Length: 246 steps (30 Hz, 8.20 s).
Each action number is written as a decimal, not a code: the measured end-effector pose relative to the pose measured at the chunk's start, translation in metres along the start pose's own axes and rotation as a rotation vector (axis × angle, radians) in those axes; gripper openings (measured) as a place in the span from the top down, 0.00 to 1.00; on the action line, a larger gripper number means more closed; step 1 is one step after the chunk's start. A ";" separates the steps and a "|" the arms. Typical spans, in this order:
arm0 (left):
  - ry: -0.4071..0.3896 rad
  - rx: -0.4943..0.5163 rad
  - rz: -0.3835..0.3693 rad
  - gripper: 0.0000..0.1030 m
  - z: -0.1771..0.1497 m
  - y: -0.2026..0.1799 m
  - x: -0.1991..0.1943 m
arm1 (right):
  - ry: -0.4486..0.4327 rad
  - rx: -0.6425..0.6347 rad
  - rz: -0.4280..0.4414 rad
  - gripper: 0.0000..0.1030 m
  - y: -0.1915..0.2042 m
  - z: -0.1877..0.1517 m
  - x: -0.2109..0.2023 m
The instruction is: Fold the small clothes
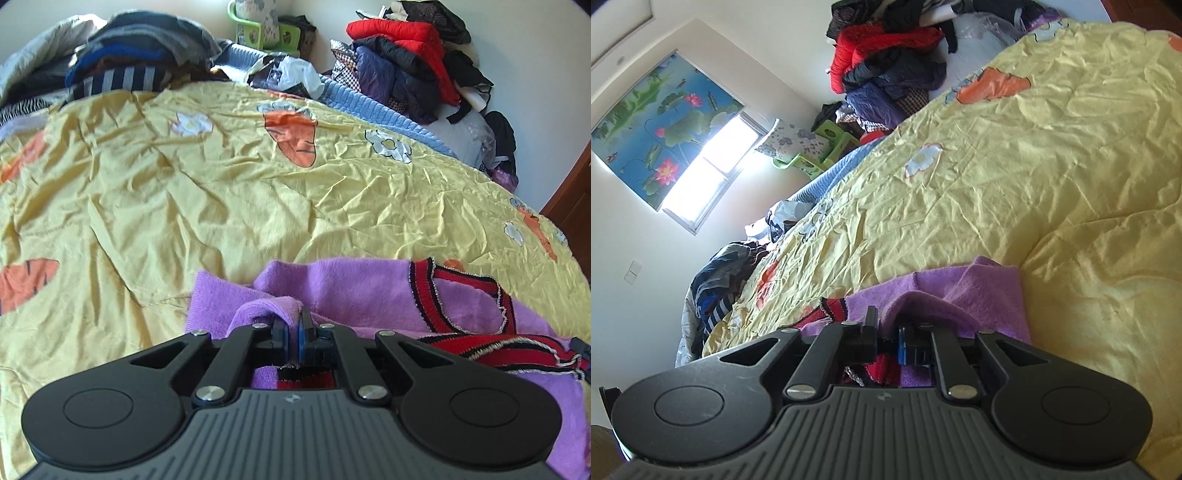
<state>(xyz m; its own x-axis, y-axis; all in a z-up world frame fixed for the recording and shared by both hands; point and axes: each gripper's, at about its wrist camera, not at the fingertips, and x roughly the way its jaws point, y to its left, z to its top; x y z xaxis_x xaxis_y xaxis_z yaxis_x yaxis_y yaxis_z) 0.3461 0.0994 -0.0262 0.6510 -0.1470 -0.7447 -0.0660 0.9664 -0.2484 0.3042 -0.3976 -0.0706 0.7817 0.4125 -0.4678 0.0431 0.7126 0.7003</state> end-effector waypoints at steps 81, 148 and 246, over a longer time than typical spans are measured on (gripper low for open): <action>0.002 0.287 0.072 0.21 -0.112 -0.017 -0.058 | 0.199 -0.658 -0.240 0.19 0.131 -0.119 0.010; 0.058 -0.005 -0.003 0.19 -0.030 0.087 -0.034 | 0.057 -1.312 -0.252 0.19 0.265 -0.349 -0.008; -0.089 0.068 -0.131 0.88 -0.003 -0.204 -0.050 | -0.178 -0.548 0.008 0.92 0.137 -0.177 -0.109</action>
<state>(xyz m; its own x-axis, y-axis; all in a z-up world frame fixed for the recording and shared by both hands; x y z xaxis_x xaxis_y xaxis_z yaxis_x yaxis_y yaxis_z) 0.3248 -0.0908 0.0604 0.7155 -0.2558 -0.6501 0.0729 0.9528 -0.2948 0.1143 -0.2442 -0.0191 0.8752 0.3514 -0.3324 -0.2551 0.9192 0.2999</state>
